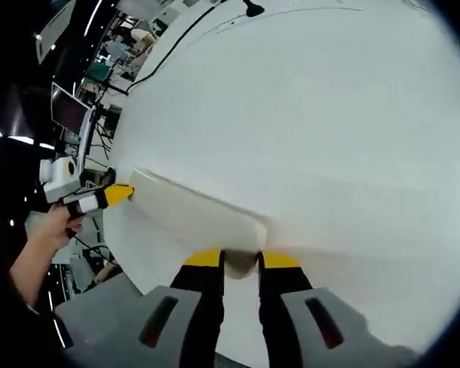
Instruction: Arrange the utensils inside the cutlery case until each visible utensil rests in its matching compartment.
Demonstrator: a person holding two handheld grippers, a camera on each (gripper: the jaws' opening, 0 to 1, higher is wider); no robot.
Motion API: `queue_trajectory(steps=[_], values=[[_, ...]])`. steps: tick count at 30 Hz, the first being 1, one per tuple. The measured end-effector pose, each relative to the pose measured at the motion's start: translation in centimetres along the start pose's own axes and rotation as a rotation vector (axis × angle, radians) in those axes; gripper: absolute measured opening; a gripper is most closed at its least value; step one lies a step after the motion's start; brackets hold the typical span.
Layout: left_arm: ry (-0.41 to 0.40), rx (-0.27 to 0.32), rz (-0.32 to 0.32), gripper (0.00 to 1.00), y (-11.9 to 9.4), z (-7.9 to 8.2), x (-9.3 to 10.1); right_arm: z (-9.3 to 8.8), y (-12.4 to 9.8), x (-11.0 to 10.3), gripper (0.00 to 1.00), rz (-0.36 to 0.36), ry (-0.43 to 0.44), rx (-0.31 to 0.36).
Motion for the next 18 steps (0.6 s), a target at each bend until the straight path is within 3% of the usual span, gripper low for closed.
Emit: queue_trajectory(steps=[1, 3, 4, 8, 9, 12, 18], values=[[-0.047, -0.001, 0.004, 0.14, 0.0, 0.0, 0.1, 0.0, 0.0, 0.0, 0.14, -0.001, 0.003, 0.003], [-0.005, -0.003, 0.011, 0.14, 0.1, 0.0, 0.3, 0.2, 0.1, 0.2, 0.15, -0.005, -0.013, 0.003], [-0.038, -0.004, 0.002, 0.14, 0.1, 0.0, 0.1, 0.2, 0.1, 0.3, 0.15, -0.003, -0.017, 0.005], [-0.040, -0.003, 0.015, 0.15, 0.0, -0.1, 0.4, 0.4, 0.2, 0.7, 0.15, 0.023, 0.008, 0.026], [-0.057, -0.023, 0.031, 0.16, -0.3, -0.4, 0.4, 0.9, 0.2, 0.8, 0.15, 0.025, -0.017, 0.080], [-0.060, -0.023, 0.042, 0.16, -0.8, -1.2, 0.6, 0.9, 0.3, 0.9, 0.15, 0.036, 0.030, 0.093], [-0.073, -0.007, 0.049, 0.17, -1.4, -2.3, 0.4, 0.4, 0.3, 0.5, 0.14, 0.039, -0.008, 0.088]])
Point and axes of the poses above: the point that each gripper's makers call its tool centre point, and the gripper's own axes: y roughly forward along the fingers, x roughly to its right, z roughly out of its top, the point moved 3 cm from there along -y, roughly backward along the fingers, and after that the axes turned 3 degrees about -z, right-handed, at the moved point
